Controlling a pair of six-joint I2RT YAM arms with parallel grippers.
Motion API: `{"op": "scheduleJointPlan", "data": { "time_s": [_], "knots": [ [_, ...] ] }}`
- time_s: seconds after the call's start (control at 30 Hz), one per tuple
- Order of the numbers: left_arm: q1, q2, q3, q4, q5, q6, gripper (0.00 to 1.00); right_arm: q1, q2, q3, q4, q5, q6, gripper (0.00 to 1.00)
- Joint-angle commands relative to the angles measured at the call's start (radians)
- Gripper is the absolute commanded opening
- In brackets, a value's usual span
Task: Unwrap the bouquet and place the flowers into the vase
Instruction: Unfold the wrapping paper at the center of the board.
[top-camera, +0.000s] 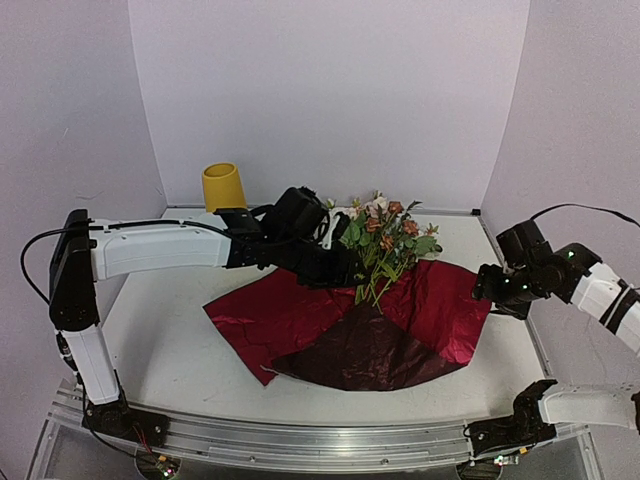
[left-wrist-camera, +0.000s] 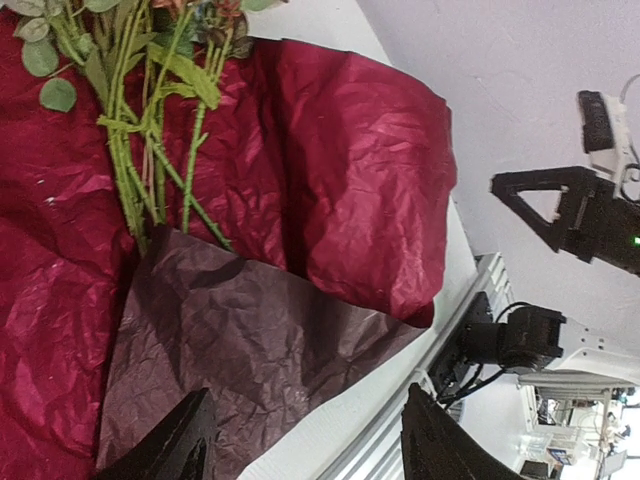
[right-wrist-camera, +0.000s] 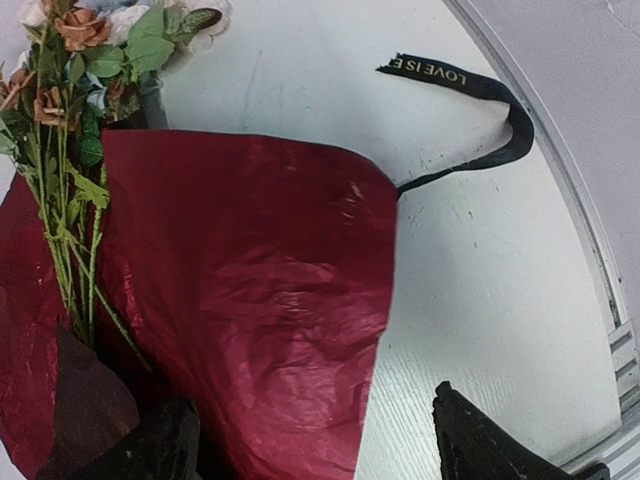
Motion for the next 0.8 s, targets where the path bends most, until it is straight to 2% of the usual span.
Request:
{"op": "scheduleJointPlan", "data": {
  "time_s": [0.0, 0.13, 0.2, 0.37, 0.43, 0.5, 0.57, 0.63, 0.7, 0.77],
  "knots": [
    [0.007, -0.039, 0.037, -0.089, -0.131, 0.028, 0.66, 0.005, -0.044, 0.028, 0.053, -0.071, -0.118, 0.74],
    [0.015, -0.039, 0.045, -0.117, -0.193, 0.026, 0.68, 0.004, -0.02, 0.018, 0.173, -0.226, -0.158, 0.66],
    [0.025, -0.043, 0.044, -0.126, -0.227, 0.02, 0.69, 0.004, 0.014, 0.005, 0.233, -0.318, -0.154, 0.59],
    [0.061, -0.086, 0.002, -0.13, -0.347, -0.027, 0.76, 0.005, 0.12, -0.011, 0.336, -0.458, -0.128, 0.23],
    [0.072, -0.11, -0.016, -0.13, -0.391, -0.032, 0.81, 0.006, 0.144, -0.007, 0.353, -0.468, -0.124, 0.1],
    [0.076, -0.131, -0.026, -0.13, -0.449, -0.03, 0.9, 0.006, 0.162, -0.001, 0.376, -0.472, -0.122, 0.02],
    [0.077, -0.158, -0.05, -0.131, -0.535, -0.064, 0.99, 0.006, 0.189, 0.009, 0.385, -0.471, -0.125, 0.0],
    [0.087, -0.191, -0.089, -0.129, -0.597, -0.123, 0.99, 0.006, 0.223, 0.022, 0.393, -0.474, -0.129, 0.0],
    [0.109, -0.215, -0.133, -0.106, -0.592, -0.13, 1.0, 0.007, 0.259, 0.031, 0.402, -0.482, -0.131, 0.0],
    [0.144, -0.21, -0.148, -0.073, -0.531, -0.089, 0.99, 0.007, 0.289, 0.037, 0.416, -0.475, -0.121, 0.0]
  ]
}}
